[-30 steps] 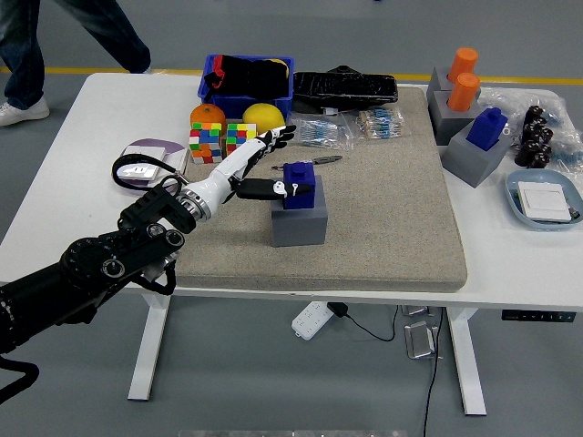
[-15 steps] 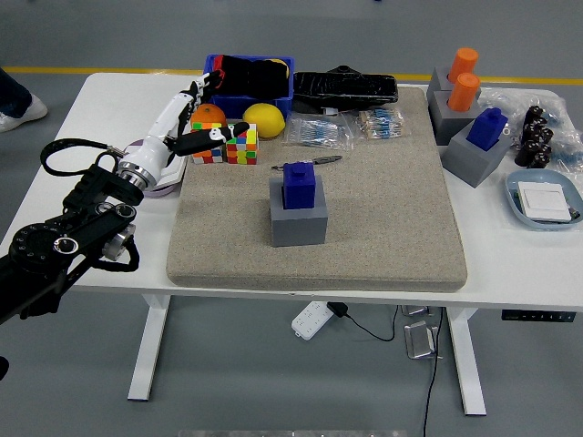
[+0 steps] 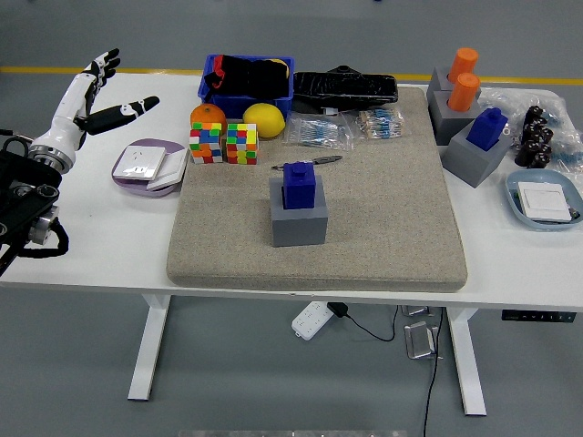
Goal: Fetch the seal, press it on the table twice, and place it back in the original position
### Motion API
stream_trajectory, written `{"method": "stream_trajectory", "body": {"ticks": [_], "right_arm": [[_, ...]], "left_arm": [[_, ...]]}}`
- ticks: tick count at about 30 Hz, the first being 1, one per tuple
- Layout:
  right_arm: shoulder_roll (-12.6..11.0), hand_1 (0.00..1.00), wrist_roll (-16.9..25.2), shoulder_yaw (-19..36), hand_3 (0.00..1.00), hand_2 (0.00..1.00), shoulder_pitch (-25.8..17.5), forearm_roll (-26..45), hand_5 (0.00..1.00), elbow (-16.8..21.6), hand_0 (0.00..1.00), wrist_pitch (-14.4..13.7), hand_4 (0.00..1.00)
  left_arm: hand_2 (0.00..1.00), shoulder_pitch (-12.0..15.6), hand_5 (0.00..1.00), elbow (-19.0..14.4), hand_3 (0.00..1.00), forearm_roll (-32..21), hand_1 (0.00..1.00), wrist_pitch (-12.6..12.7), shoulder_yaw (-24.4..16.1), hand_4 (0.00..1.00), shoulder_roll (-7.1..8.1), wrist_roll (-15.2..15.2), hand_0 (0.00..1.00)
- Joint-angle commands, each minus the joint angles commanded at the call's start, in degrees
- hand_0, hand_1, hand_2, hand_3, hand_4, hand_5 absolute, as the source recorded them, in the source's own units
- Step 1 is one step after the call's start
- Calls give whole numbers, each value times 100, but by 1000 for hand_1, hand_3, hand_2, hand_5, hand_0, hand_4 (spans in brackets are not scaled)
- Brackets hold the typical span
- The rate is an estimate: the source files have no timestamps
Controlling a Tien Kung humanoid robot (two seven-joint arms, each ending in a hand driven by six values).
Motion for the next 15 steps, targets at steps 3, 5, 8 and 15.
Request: {"method": "stream_trajectory", "body": {"ticks": [3,5,8,15], "right_arm": [[-7,742,-3,14,710,734,9,-5,597,3,834,-9,821],[-8,742,-9,31,710,734,10,-11,597,-2,834,-13,821],[-5,742,-26,61,710,734,12,-23,597,-6,834,-31,821],[-1,742,-54,62,709,735,55,-28,600,2,833,-46,819]], "left_arm": [[996,25,366,55,998,-16,998,-3,-39,998,82,18,998],[996,37,366,66,998,-10,998,-4,-60,998,121,21,998],[996,46,366,70,998,20,998,0,-76,998,182,45,998],[993,74,343,101,998,-22,995,28,-72,998,320,72,998]]}}
